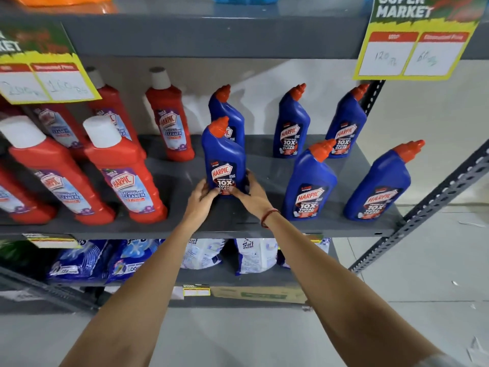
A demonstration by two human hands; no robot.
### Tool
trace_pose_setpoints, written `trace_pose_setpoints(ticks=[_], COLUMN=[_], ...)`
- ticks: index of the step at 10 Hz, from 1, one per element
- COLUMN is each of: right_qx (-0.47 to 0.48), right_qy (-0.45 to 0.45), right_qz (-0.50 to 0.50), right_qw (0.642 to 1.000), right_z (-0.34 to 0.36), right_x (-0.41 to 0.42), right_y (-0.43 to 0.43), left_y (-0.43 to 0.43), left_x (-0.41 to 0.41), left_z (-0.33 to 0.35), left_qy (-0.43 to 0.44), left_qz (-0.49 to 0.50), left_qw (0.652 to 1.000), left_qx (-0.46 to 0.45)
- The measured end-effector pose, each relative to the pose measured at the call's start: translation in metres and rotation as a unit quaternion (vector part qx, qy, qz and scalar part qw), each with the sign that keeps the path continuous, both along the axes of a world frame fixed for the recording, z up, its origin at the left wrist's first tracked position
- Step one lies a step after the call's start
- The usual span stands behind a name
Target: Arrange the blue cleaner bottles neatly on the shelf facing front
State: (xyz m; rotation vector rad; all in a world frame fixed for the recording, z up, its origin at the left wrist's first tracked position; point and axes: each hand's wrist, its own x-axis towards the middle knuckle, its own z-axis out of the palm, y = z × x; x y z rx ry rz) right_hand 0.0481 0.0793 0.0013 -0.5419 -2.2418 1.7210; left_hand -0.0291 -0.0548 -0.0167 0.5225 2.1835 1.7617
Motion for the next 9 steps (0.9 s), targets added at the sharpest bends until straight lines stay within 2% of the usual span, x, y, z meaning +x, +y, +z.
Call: trace_pose_setpoints(ticks=[1,3,6,9], right_qx=[0.045,0.034,0.028,0.03], right_qy=[0.021,0.059,0.048,0.058], right_qz=[-0.005,-0.004,-0.003,-0.05], right_qw=[0.999,0.998,0.998,0.997], right_z=[-0.008,-0.02,-0.014,-0.012], right_x=[0.016,0.046,0.057,0.063], right_y=[-0.005,-0.021,-0.029,-0.036], left_y=[-0.016,-0.033,-0.039,-0.035], left_x=[0.012,0.041,0.055,0.066], left_z=[-0.004,-0.007,-0.002,0.0], left_qy=[0.042,0.086,0.096,0.096], left_qz=[-0.027,-0.027,-0.011,0.024], left_qw=[0.998,0.996,0.994,0.994], left_qx=[-0.025,-0.016,-0.041,-0.054])
